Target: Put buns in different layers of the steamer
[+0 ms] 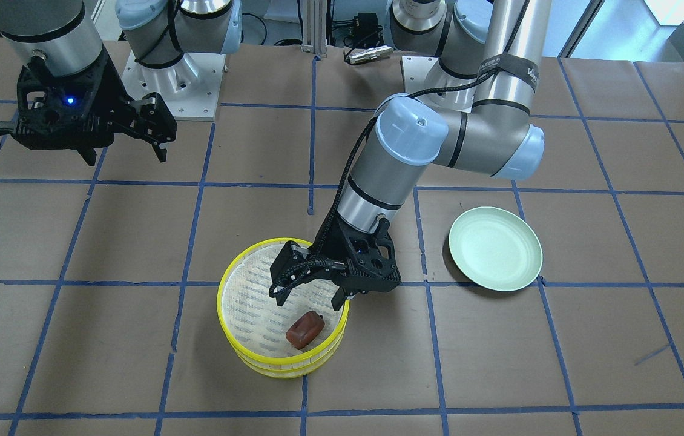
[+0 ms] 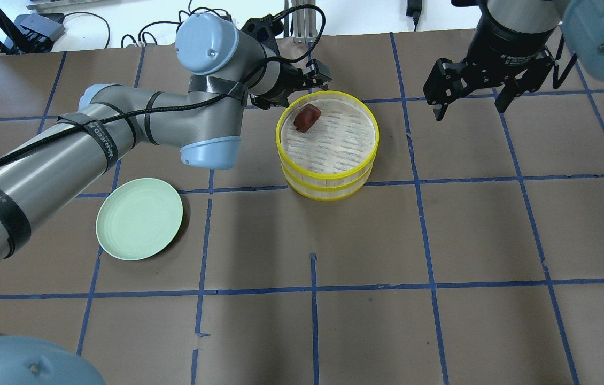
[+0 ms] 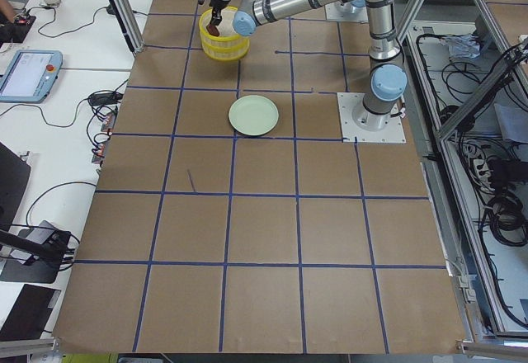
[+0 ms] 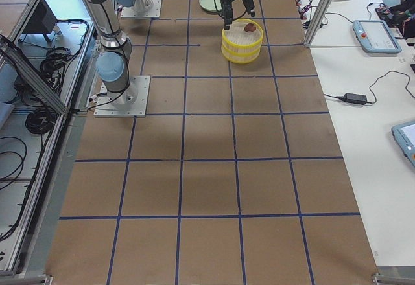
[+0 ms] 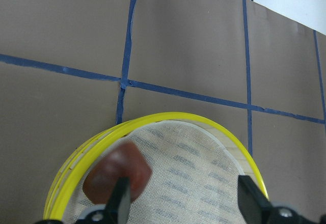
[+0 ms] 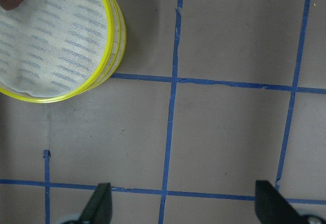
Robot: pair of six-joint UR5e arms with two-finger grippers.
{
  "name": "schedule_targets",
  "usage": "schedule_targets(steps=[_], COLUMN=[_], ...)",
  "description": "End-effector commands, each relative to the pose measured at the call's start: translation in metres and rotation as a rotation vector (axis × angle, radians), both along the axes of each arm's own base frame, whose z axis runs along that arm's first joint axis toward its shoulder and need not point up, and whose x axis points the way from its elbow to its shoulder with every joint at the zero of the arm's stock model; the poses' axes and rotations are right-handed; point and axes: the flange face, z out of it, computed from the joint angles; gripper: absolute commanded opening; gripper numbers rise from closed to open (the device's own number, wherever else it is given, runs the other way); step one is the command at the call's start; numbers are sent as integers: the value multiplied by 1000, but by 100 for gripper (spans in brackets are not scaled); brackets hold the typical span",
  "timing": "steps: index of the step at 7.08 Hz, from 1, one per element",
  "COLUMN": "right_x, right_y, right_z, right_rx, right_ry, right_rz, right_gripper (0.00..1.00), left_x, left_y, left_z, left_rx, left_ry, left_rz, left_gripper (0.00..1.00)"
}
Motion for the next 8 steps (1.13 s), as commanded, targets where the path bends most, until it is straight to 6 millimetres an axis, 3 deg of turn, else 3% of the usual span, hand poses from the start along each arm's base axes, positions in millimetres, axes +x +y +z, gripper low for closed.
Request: schedule_targets(steps=[1, 2, 3, 4, 5, 7, 8], right_x=[0, 0, 3, 4, 4, 1, 2], right_y=[0, 0, 0, -5, -6, -9, -9], right_z=[1, 0, 0, 2, 5, 8, 9], right_rx=[-2, 0, -3, -9, -15, -20, -18], right_ry=[0, 0, -15, -34, -33, -15, -18], right_rz=[2, -1, -9, -19, -60, -107, -105], right_gripper=[99, 99, 99, 99, 99, 99, 99], left_x=[13, 37, 78, 119, 145, 162, 161], left_y=[25, 39, 62, 88, 112, 149, 152], left_z=[41, 67, 103, 134, 152, 172, 170], left_rx=[50, 64, 117, 179, 256, 307, 304], left_ry=[-86, -223, -309, -332, -343, -514, -517], left_rz=[-51, -126, -201, -235, -214, -212, -239], left_gripper=[99, 100, 100, 100, 100, 100, 100])
